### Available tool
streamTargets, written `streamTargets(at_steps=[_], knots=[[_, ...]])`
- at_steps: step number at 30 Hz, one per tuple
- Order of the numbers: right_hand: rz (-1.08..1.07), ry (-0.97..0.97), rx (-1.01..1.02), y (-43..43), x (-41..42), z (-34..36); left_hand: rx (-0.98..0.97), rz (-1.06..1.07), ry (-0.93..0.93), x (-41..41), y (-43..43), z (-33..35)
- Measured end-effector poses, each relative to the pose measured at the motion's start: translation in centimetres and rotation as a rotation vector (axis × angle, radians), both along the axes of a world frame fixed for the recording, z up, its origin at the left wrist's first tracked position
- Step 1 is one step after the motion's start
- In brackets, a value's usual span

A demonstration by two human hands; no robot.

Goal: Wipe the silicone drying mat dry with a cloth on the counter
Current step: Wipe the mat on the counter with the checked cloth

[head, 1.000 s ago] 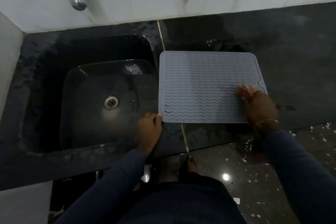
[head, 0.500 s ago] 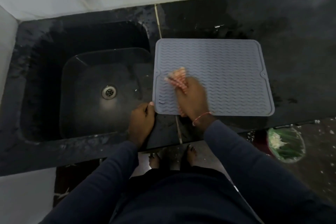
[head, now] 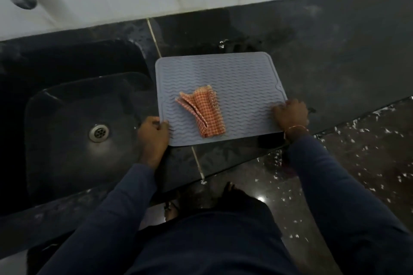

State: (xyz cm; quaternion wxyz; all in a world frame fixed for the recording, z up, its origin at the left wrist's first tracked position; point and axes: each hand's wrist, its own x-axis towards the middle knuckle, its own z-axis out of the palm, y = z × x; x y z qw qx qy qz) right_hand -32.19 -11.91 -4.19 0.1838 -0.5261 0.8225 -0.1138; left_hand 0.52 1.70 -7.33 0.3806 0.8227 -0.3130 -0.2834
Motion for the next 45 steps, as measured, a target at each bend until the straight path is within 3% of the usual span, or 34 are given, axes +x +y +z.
streamTargets(at_steps=[5,9,15,20,23,26,31,33,37,41,43,45], knots=[[-0.046,-0.075,0.034,-3.5,-1.4,-0.2,0.012,0.081,-0.05,-0.5,-0.2,-0.1],[0.121,-0.088,0.103,-5.5,-2.2,-0.1,0.047,0.134,-0.116,-1.4,-0.4,0.4],[0.227,-0.103,-0.08,-7.3,-5.5,2.0,0.042,0.164,-0.23,-3.2,-0.7,2.1],[0.26,-0.122,0.025,-7.7,-7.6,0.1,0.136,0.145,-0.308,-6.0,0.4,1.1],[0.295,0.001,-0.008,-7.3,-7.2,0.6,0.151,0.163,-0.365,-5.8,0.9,1.1],[0.491,-0.03,-0.172,-5.3,-3.7,1.6,0.131,0.181,-0.424,-5.4,2.3,0.7],[0.733,-0.339,-0.012,2.0,8.1,1.3,0.059,0.091,-0.36,-4.1,4.3,-0.6],[0.75,-0.304,0.013,3.6,11.5,1.2,0.024,0.044,-0.34,-4.0,4.5,-0.4],[0.771,-0.051,-0.06,5.1,13.8,0.5,-0.025,-0.035,-0.317,-4.1,4.5,-0.2],[0.919,-0.309,-0.17,4.2,12.8,2.1,-0.063,-0.059,-0.28,-3.9,4.8,-0.5],[0.827,-0.307,-0.259,3.4,10.1,3.5,-0.067,-0.09,-0.264,-3.8,4.8,-0.6],[0.61,-0.088,-0.223,2.6,6.1,3.5,-0.073,-0.107,-0.238,-3.6,4.9,-0.6]])
